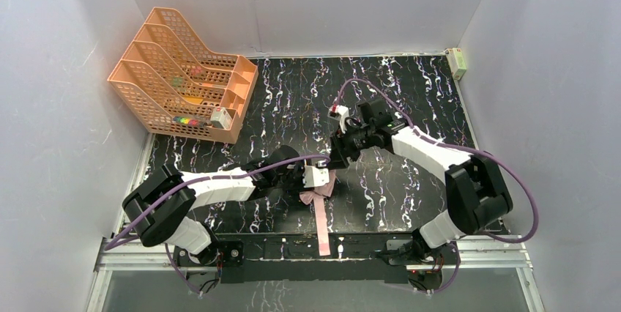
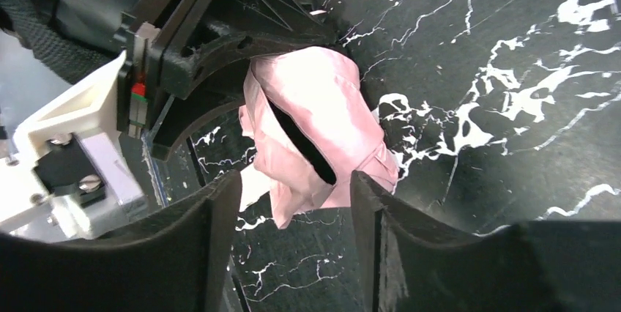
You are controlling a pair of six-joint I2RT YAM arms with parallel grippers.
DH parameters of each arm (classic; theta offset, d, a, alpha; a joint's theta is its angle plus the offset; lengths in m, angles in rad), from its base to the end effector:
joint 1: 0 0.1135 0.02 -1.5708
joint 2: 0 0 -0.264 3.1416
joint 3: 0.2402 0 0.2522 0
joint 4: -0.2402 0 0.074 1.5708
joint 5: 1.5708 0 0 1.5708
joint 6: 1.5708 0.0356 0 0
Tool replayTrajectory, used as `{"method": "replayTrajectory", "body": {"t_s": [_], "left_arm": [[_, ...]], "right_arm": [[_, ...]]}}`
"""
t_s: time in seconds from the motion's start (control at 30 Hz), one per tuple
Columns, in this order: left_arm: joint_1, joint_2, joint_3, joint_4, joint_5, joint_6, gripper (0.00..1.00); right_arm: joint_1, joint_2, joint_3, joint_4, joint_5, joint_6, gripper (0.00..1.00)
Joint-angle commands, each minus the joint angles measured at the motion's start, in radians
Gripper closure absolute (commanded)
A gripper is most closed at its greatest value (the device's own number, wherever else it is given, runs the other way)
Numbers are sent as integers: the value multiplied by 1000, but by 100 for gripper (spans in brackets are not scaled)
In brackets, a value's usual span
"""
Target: Put away the umbrella
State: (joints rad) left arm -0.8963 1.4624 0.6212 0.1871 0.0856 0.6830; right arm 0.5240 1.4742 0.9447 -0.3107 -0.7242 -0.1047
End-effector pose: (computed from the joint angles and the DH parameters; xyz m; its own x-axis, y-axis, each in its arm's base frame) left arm 0.1764 -0.2255 0.1667 0.2231 0.7279 -0.6484 0.8763 0.1416 0.4605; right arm 0.2509 0.1722 0.2293 -0.5621 -0.4153 -0.7152 -0.8208 0.3860 0.4210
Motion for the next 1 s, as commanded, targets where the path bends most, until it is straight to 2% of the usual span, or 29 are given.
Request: {"method": "replayTrajectory", "body": {"t_s": [0.0,0.17,0.23,0.3,0.37,0.53,0.8,0.97], "left_arm": [[-9,7,-25,-51,-1,30,100],[-12,13,-22,-51,10,30,100],[-13,16,-22,-52,14,33,100],[-17,16,-23,-52,16,34,100],[-23,19,-25,-52,18,36,100],[-46,27,-27,-52,14,43,100],[-92,16,-51,-44,-28,59,100],[-147,4,-91,12,-105,80,100]], "right_arm": [[-1,74,59,3,-106,-17,42],[-1,91,83,-21,-100,-34,61],[-1,87,100,-11,-112,-28,73],[-1,84,122,0,-122,-20,90],[-1,88,148,18,-132,-7,100],[0,146,218,45,-138,30,100],[4,309,267,8,29,36,100],[3,371,266,-5,132,40,99]]}}
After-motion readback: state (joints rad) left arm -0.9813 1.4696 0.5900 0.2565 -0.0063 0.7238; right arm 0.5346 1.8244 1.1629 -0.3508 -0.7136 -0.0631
